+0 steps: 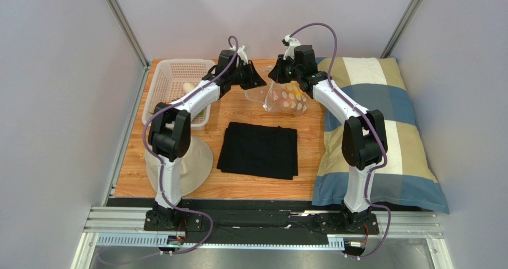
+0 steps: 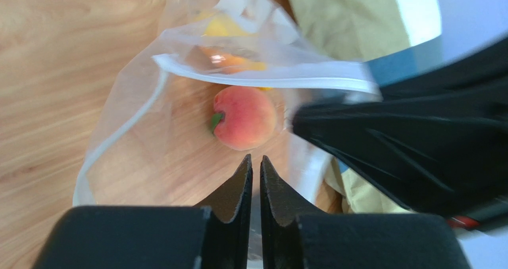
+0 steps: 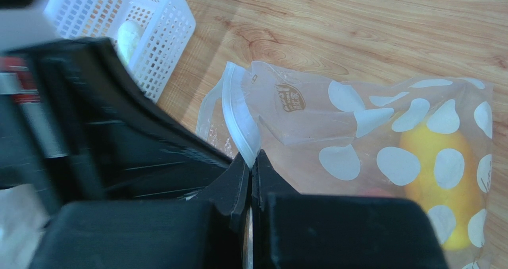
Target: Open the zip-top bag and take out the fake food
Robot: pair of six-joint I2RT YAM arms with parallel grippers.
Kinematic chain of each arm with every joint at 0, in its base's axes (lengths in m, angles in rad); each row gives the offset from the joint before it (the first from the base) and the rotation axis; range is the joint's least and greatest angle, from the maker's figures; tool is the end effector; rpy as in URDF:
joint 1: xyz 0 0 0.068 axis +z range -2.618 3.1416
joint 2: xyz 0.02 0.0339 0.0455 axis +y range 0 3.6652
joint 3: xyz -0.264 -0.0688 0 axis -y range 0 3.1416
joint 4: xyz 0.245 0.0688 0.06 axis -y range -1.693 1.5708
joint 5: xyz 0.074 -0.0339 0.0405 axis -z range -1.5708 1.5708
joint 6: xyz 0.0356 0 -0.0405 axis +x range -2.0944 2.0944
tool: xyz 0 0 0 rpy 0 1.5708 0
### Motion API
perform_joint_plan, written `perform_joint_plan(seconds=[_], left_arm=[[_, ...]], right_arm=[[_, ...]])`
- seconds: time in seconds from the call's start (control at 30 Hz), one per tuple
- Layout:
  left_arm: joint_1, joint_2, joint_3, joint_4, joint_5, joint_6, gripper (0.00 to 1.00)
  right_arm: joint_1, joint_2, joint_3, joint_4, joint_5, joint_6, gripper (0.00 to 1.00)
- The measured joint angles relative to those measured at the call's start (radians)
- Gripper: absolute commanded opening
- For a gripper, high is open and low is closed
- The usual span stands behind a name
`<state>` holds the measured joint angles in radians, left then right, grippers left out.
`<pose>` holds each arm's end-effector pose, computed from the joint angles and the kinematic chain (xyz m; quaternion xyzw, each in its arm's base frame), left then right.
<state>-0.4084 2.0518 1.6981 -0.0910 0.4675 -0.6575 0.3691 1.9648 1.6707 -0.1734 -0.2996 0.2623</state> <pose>0.4417 -0.2086 0.2735 0.0205 0.8316 -0.4325 0.3477 0.4342 0.1792 0.2950 -0.1231 0.8367 0.2817 0.4531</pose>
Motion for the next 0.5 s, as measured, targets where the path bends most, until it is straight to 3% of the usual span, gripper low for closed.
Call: perform_joint_plan(seconds=[0.23,0.43,0.47,0.5], left_arm=[[-0.003,0.107,0.016,0.02,0.024,-0.08,0.15],[-0.004,0.188,0.074,0.067,0.055,-0.124,0.34],[-0.004,0.196,0.084,0.063,0.055,-0.125,0.38],[-0.004,0.206,0.097,0.056,0.054,-0.126,0.4]], right_arm=[[0.0,0.0,0.0,0.024,-0.072,0.068,0.0],[0.0,0.006,0.006,0.113,-0.177,0.198,0.0],[0.0,0.01,0.01,0.121,-0.182,0.206,0.03],[0.0,0.017,0.02,0.127,-0.185,0.214,0.14]])
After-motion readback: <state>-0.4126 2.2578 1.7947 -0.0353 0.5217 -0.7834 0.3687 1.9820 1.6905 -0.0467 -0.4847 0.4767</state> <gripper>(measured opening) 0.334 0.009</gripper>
